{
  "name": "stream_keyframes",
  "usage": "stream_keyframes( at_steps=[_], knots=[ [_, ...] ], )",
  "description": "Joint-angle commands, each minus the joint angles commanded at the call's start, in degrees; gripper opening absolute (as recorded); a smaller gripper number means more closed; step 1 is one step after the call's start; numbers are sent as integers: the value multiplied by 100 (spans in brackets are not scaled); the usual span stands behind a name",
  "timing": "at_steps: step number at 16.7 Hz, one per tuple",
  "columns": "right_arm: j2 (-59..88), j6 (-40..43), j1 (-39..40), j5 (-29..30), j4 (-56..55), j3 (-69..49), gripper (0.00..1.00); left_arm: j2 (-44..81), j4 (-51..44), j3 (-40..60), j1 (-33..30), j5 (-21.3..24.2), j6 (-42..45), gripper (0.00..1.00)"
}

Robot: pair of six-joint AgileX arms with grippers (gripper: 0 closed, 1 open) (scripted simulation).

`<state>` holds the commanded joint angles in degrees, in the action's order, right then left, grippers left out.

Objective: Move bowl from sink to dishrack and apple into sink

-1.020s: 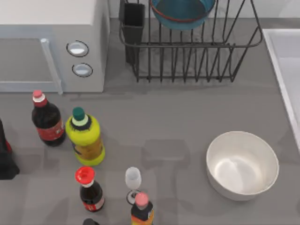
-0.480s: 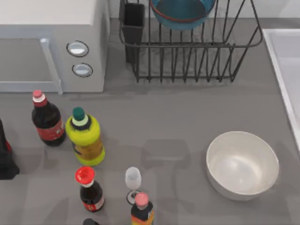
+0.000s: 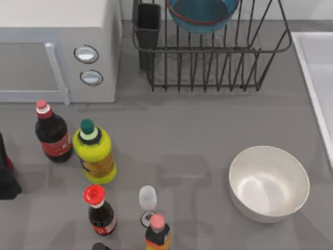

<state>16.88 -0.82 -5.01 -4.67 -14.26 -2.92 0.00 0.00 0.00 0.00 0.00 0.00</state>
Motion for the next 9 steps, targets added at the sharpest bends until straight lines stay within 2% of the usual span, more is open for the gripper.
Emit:
stream_keyframes(
  at_steps=[5, 9],
  knots=[
    [-1505, 67, 440, 411, 1265, 268, 100, 0, 0, 0, 0, 0, 0, 100],
    [-1688, 82, 501, 466, 1426, 292, 100, 0, 0, 0, 0, 0, 0, 100]
  ],
)
